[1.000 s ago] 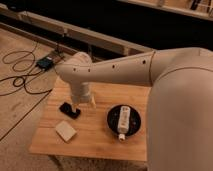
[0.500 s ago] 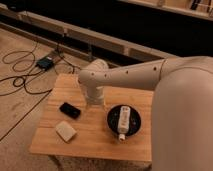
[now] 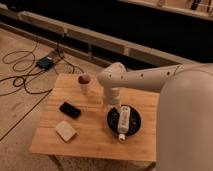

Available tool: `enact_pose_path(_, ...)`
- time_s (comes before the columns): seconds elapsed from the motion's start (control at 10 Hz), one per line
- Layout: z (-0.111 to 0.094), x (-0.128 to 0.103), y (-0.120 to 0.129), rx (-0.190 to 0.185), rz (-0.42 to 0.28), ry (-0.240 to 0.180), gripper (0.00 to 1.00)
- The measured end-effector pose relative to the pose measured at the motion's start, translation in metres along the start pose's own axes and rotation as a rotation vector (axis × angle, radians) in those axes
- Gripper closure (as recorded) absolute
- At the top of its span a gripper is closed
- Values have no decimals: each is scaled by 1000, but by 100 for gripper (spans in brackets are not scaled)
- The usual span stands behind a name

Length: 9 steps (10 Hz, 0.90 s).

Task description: Stand the bottle upright

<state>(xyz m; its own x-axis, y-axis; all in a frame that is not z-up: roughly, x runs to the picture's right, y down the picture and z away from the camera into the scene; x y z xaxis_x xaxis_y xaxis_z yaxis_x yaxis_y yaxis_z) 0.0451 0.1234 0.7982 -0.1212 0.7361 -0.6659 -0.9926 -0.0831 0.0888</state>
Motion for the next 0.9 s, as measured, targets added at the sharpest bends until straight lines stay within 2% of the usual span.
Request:
enact_pose_path(0.5,1,3,-37,54,77,6,35)
enact_pose_path(0.9,8,14,-60,72,134,18,35)
